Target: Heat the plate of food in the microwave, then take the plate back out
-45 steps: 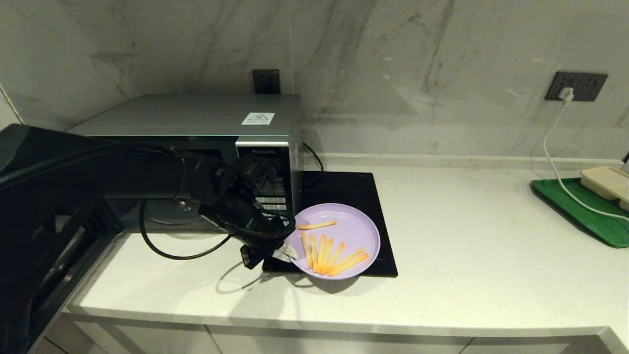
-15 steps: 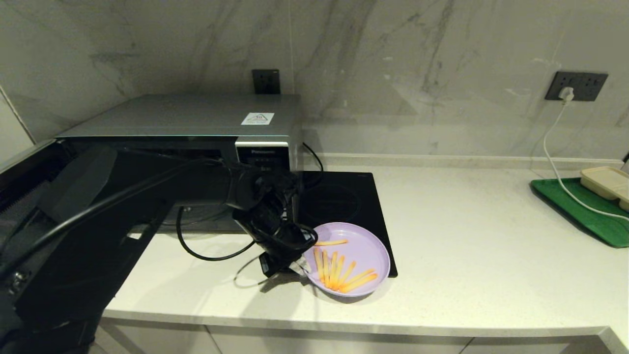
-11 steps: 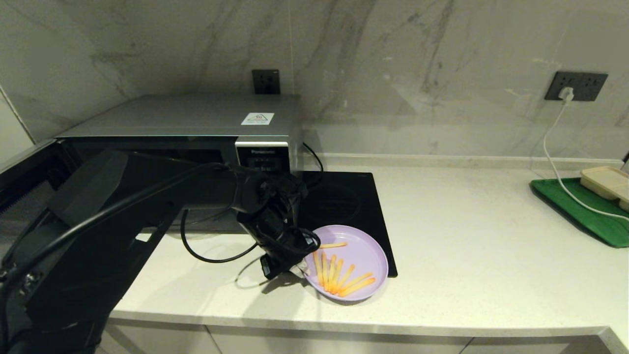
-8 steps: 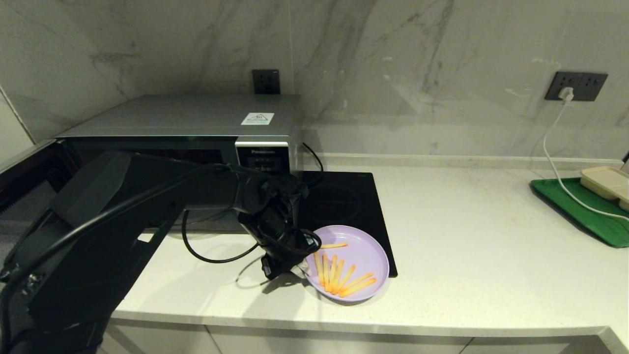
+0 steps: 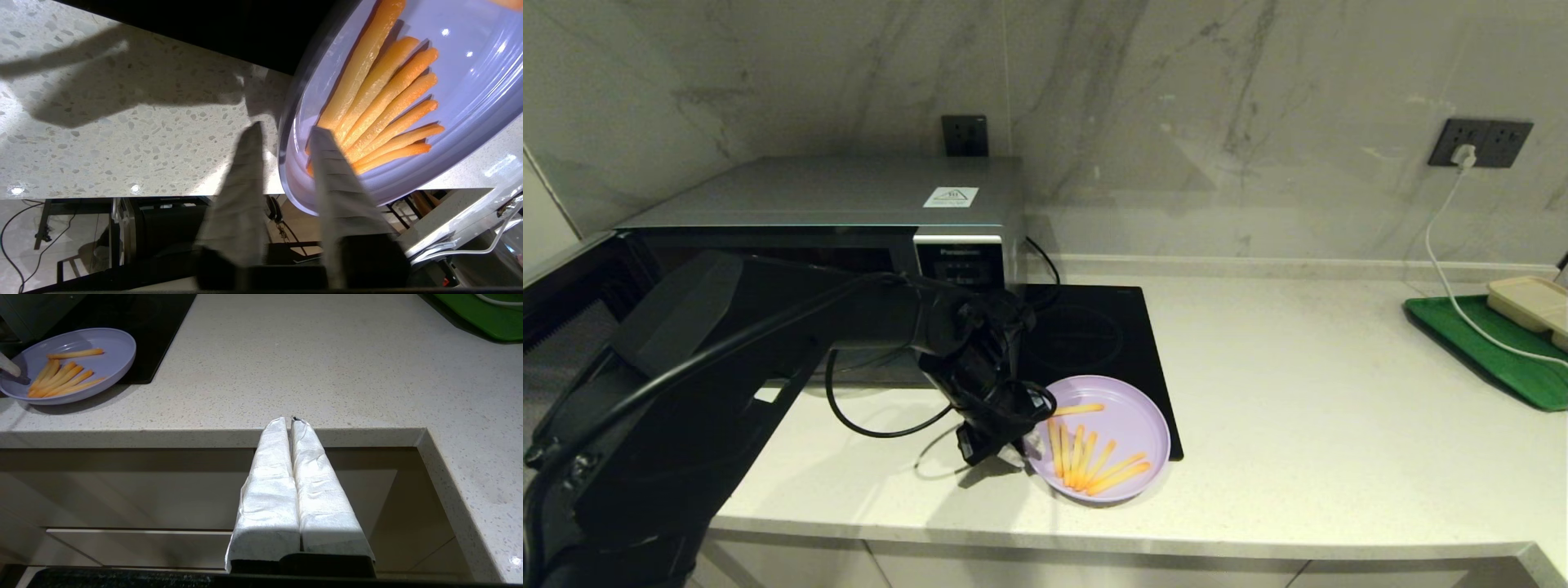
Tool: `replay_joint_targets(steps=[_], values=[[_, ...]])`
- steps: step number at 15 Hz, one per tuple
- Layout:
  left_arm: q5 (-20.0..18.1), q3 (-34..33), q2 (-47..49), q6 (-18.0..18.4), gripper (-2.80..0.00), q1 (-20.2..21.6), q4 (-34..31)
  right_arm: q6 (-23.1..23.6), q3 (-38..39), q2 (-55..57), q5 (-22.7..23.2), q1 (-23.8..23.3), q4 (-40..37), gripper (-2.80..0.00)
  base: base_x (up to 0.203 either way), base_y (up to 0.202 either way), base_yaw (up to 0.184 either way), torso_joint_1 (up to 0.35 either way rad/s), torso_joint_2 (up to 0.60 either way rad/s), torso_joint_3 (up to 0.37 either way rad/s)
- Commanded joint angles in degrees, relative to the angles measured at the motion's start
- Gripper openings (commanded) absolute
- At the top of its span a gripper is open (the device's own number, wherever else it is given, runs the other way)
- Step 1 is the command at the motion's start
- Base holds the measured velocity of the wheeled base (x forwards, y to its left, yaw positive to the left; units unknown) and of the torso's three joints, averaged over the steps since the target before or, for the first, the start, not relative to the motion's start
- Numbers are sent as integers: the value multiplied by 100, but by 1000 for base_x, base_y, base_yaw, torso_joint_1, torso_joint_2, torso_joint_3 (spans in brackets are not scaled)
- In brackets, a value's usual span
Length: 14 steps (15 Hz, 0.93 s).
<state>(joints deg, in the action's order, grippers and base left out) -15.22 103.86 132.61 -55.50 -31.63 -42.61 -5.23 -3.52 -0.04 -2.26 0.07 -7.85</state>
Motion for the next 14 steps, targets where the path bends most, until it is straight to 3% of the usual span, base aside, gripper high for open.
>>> replay_joint_targets(steps=[1,6,10,11,12,14], values=[[-16,4,-24,-31,0,6,-20,-4,1,4,-2,1,-6,-280,0,0,0,0,0,0],[-29,-65,-389,-57,0,2,-112,-4,1,4,-2,1,-6,-280,0,0,0,0,0,0],[-51,-343,-1449,-51,0,12,-599,-4,1,4,-2,1,-6,-280,0,0,0,0,0,0],[-51,-555,-1798,-53,-258,18,-635,-4,1,3,-2,1,-6,-280,0,0,0,0,0,0],[-52,-807,-2179,-60,-280,21,-657,-4,1,4,-2,1,-6,-280,0,0,0,0,0,0],[-57,-1296,-2948,-191,-280,19,-676,-4,1,4,-2,1,-6,-280,0,0,0,0,0,0]])
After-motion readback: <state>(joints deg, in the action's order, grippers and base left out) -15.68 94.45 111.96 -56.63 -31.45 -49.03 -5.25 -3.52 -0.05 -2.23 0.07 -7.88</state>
